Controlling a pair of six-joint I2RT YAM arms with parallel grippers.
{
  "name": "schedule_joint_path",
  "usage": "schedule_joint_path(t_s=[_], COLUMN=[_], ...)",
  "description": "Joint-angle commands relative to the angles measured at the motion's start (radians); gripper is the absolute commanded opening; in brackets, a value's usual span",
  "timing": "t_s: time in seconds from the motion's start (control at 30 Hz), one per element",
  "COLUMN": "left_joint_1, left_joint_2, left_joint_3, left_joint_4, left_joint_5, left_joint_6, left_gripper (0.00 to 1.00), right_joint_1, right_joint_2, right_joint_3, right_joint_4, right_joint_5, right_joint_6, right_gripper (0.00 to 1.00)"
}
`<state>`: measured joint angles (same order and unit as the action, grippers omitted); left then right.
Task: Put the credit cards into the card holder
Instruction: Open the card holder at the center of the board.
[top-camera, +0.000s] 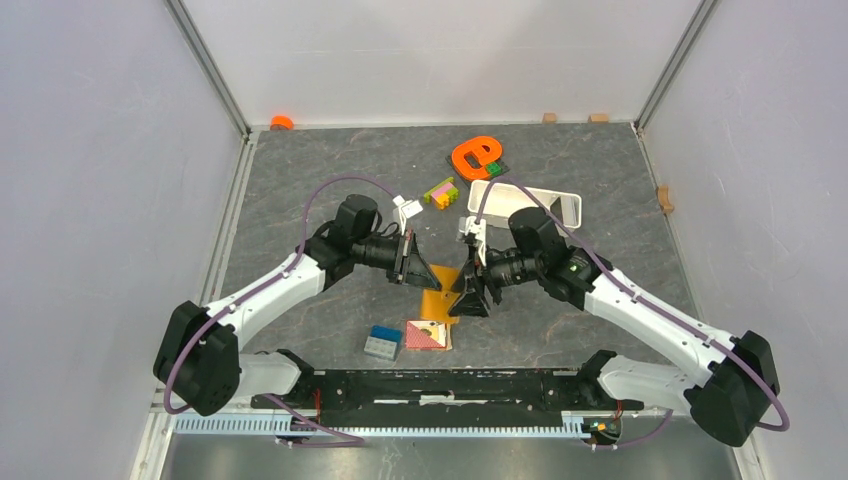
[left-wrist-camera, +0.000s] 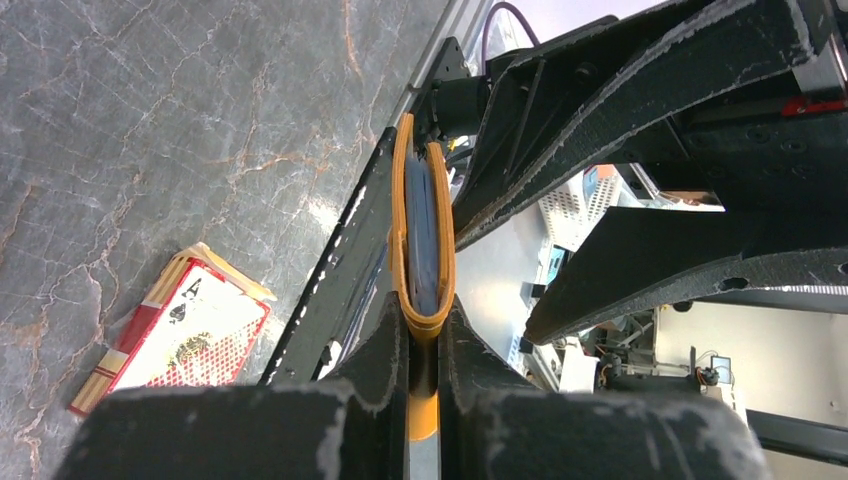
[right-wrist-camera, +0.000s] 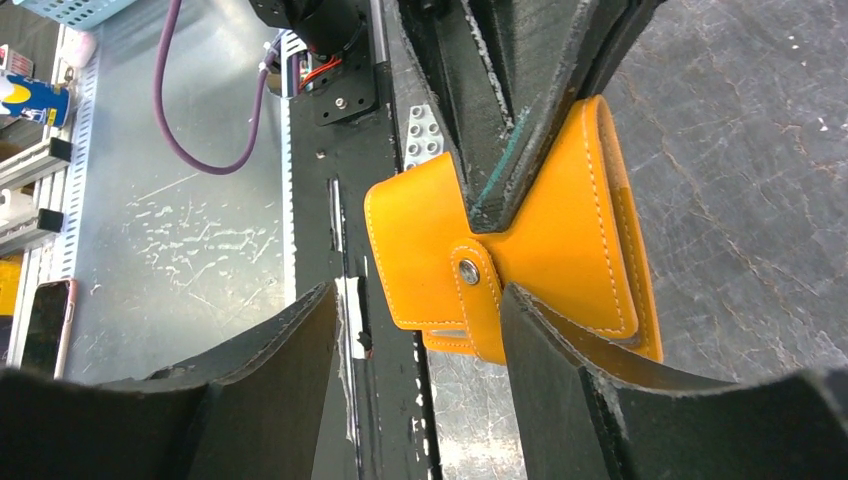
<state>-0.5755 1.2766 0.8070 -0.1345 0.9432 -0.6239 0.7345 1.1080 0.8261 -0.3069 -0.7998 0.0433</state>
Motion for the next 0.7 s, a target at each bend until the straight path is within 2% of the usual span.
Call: schedule_joint_path(t_s=[0.0, 0.23, 0.57, 0.67], left_joint_1=[-0.007, -0.006, 0.031, 0.042], left_joint_2=[-0.023, -0.027, 0.013, 0.03], left_joint_3=[0.05, 0.044, 0.078, 0.078], left_joint_4=[0.139, 0.14, -0.069, -0.072], left_joint_5=[0.024, -0.018, -0.213, -0.209], left_joint_6=[0.013, 0.016, 0.079, 0.073], left_gripper=[0.02, 0.02, 0.02, 0.02], right_joint_1=[0.065, 0.145, 0.21, 0.21], right_joint_2=[0.034, 0.07, 0.069, 0.05], right_joint_3=[-0.022, -0.018, -0.008, 0.014], right_joint_4=[-0.015, -0.005, 0.004, -0.029], right_joint_5=[-0.102, -0.108, -0.109, -0.013], right_joint_6=[0.003, 0.009, 0.009, 0.002], right_gripper=[0.66, 0.65, 0.62, 0.61])
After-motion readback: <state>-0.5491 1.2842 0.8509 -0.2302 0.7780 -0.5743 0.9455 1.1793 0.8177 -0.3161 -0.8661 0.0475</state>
